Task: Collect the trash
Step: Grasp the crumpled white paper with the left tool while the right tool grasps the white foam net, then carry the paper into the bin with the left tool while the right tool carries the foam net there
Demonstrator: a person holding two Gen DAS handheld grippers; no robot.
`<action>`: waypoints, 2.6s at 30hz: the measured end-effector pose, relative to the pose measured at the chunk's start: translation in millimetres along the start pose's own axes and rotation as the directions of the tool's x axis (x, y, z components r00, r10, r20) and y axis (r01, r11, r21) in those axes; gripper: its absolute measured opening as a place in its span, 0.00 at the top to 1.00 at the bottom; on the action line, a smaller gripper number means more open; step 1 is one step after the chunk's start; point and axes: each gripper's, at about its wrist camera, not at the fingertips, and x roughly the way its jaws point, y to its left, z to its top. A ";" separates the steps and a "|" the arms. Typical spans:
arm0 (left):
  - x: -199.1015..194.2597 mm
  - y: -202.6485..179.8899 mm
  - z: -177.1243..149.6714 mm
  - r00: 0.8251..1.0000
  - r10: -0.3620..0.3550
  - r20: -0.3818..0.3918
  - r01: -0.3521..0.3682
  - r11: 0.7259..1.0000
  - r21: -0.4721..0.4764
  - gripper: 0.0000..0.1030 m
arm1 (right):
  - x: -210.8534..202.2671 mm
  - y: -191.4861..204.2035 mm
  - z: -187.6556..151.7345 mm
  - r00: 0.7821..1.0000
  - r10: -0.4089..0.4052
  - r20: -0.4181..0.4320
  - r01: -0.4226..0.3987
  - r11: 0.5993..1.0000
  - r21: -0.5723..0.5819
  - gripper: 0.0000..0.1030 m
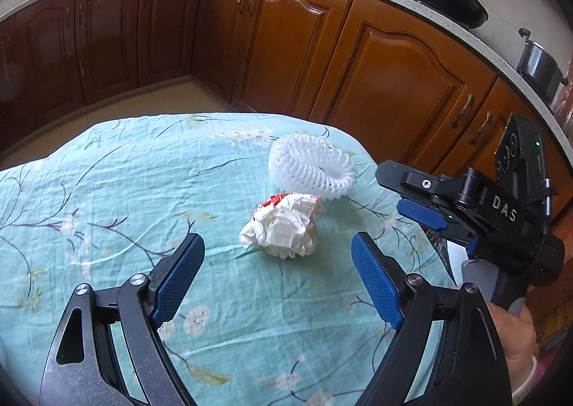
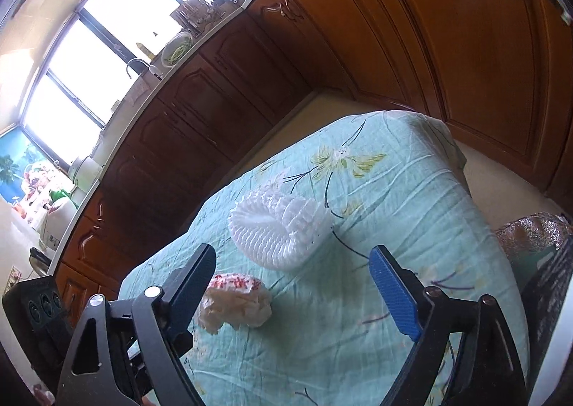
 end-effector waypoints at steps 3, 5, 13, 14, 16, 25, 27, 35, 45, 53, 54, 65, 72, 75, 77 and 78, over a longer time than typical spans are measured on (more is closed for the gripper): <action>12.3 -0.4 6.0 1.000 -0.003 0.002 0.003 1.000 0.011 0.16 | 16.9 -3.6 5.2 0.999 -0.024 -0.023 0.024 1.000 -0.004 0.37; 19.7 -0.7 7.9 1.000 -0.005 -0.002 0.005 1.000 0.020 0.17 | 24.5 -6.6 5.9 0.999 -0.040 -0.037 0.040 0.999 -0.001 0.61; 33.1 -12.0 2.0 0.998 -0.041 -0.041 0.045 0.995 0.093 0.65 | -6.2 -18.5 -10.3 0.999 -0.046 0.015 0.046 0.999 0.006 0.89; 30.7 -14.2 0.1 0.998 -0.041 -0.040 0.045 0.994 0.098 0.66 | -13.2 -19.5 -13.3 0.999 -0.049 0.021 0.049 0.999 0.005 0.89; 24.0 -16.2 -4.4 0.998 -0.046 -0.036 0.050 0.994 0.094 0.67 | -32.2 -22.9 -24.6 0.998 -0.050 0.037 0.050 0.999 0.004 0.89; -24.7 -28.6 -37.5 0.995 -0.102 -0.020 0.103 0.992 0.067 0.67 | -114.8 -38.0 -73.6 0.991 -0.074 0.113 0.073 0.997 0.011 0.89; -35.1 -34.7 -45.5 0.994 -0.113 -0.015 0.113 0.991 0.072 0.67 | -132.6 -39.0 -86.2 0.987 -0.087 0.133 0.086 0.996 0.011 0.89; -61.5 -61.8 -76.6 0.987 -0.158 -0.025 0.159 0.984 0.077 0.67 | -186.7 -40.8 -126.6 0.974 -0.120 0.191 0.120 0.993 0.015 0.89; -72.5 -100.3 -92.1 0.977 -0.209 -0.041 0.213 0.969 0.128 0.67 | -228.5 -62.1 -150.5 0.951 -0.186 0.246 0.173 0.982 0.071 0.89; -74.9 -125.1 -97.1 0.974 -0.219 -0.051 0.225 0.960 0.167 0.67 | -245.0 -74.7 -166.3 0.943 -0.211 0.258 0.189 0.976 0.109 0.89; -76.1 -127.7 -98.4 0.974 -0.221 -0.051 0.226 0.959 0.172 0.67 | -248.3 -77.4 -168.8 0.942 -0.213 0.260 0.190 0.976 0.111 0.89; -72.6 -147.1 -104.0 0.971 -0.229 -0.073 0.239 0.949 0.205 0.67 | -261.0 -81.7 -173.0 0.934 -0.223 0.279 0.193 0.972 0.130 0.89; -69.8 -154.6 -101.8 0.970 -0.232 -0.073 0.243 0.945 0.220 0.67 | -267.8 -87.0 -171.4 0.928 -0.232 0.292 0.196 0.970 0.146 0.88; -67.7 -157.8 -100.8 0.969 -0.236 -0.077 0.247 0.942 0.225 0.67 | -269.8 -89.4 -171.3 0.925 -0.239 0.296 0.202 0.968 0.151 0.88; -66.4 -160.3 -100.0 0.968 -0.237 -0.078 0.249 0.941 0.230 0.67 | -271.5 -91.1 -170.4 0.922 -0.244 0.300 0.206 0.966 0.154 0.88; -65.5 -161.7 -99.5 0.968 -0.238 -0.079 0.250 0.940 0.232 0.67 | -272.5 -91.6 -169.6 0.921 -0.247 0.301 0.208 0.966 0.155 0.88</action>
